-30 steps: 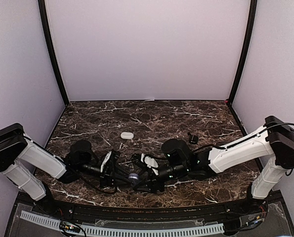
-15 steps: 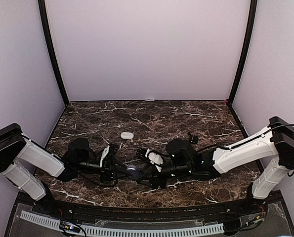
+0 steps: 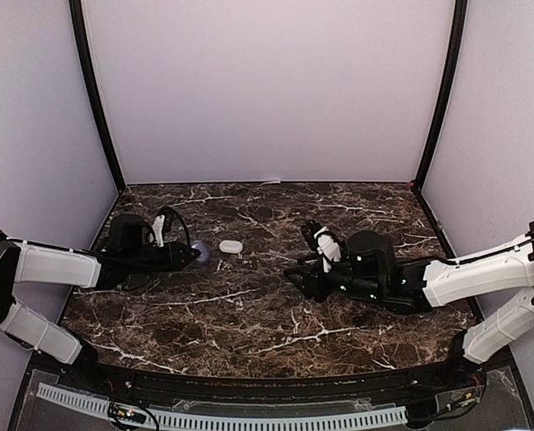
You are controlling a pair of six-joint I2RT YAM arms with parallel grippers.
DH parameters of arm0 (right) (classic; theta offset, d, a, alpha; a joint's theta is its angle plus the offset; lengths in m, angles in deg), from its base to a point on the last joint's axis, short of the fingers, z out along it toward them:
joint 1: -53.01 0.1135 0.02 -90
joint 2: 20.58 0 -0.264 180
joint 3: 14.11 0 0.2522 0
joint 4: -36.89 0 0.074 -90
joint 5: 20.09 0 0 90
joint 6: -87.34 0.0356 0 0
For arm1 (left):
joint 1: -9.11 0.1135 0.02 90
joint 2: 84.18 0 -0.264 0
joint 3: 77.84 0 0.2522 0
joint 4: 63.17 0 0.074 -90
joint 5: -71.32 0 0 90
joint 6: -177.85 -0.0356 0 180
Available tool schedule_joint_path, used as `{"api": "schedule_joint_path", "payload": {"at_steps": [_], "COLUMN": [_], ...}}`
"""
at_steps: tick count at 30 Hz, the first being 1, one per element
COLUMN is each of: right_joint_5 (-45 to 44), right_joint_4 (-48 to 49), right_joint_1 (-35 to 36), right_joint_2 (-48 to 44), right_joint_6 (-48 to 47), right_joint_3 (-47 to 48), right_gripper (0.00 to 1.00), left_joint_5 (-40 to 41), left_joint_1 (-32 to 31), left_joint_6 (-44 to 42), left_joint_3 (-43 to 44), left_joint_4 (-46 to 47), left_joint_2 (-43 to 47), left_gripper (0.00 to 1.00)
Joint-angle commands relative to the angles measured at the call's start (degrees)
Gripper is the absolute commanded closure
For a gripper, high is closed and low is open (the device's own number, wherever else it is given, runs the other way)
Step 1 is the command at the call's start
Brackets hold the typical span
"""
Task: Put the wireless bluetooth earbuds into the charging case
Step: Place the charging case with the earbuds at the center of the board.
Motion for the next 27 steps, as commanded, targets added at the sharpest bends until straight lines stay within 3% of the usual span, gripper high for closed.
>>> {"api": "schedule_joint_path", "payload": {"at_steps": [1, 6, 10, 18, 20, 22, 25, 27], "right_joint_5": [-6.8, -6.2, -5.1, -4.6, -4.6, -6.6, -11.9, -15.7], "right_joint_4": [-0.2, -0.2, 0.0, -16.3, -17.5, -19.5, -23.3, -25.2], "right_joint_1": [-2.3, -4.4, -5.9, -15.2, -17.7, -19.9, -21.8, -22.4], "right_joint_2": [-1.2, -2.0, -2.5, -0.1, -0.3, -0.2, 1.0, 2.1], "right_joint_6": [-0.5, -1.9, -1.3, 8.0, 9.2, 10.6, 11.7, 12.9], "right_joint_3": [0.5, 0.1, -0.7, 2.8, 1.9, 1.7, 3.1, 4.5], "right_gripper": [0.52, 0.52, 0.52, 0.52, 0.46, 0.28, 0.12, 0.05], "left_joint_5": [3.8, -8.6, -18.5, -21.1, -20.2, -18.2, -14.1, -10.5], "left_joint_1": [6.3, 12.3, 13.6, 13.6, 13.5, 13.5, 13.5, 13.5], "left_joint_6": [9.2, 13.0, 16.9, 17.6, 16.2, 14.7, 12.7, 11.5], "left_joint_3": [4.9, 2.9, 3.7, 8.5, 10.0, 11.1, 11.4, 11.4], "left_joint_4": [-18.1, -12.5, -6.0, -5.2, -7.0, -10.4, -13.7, -16.1], "left_joint_2": [-0.1, -4.0, -11.3, -19.9, -21.1, -21.4, -20.2, -18.3], "left_gripper": [0.96, 0.96, 0.96, 0.88, 0.73, 0.57, 0.25, 0.1]}}
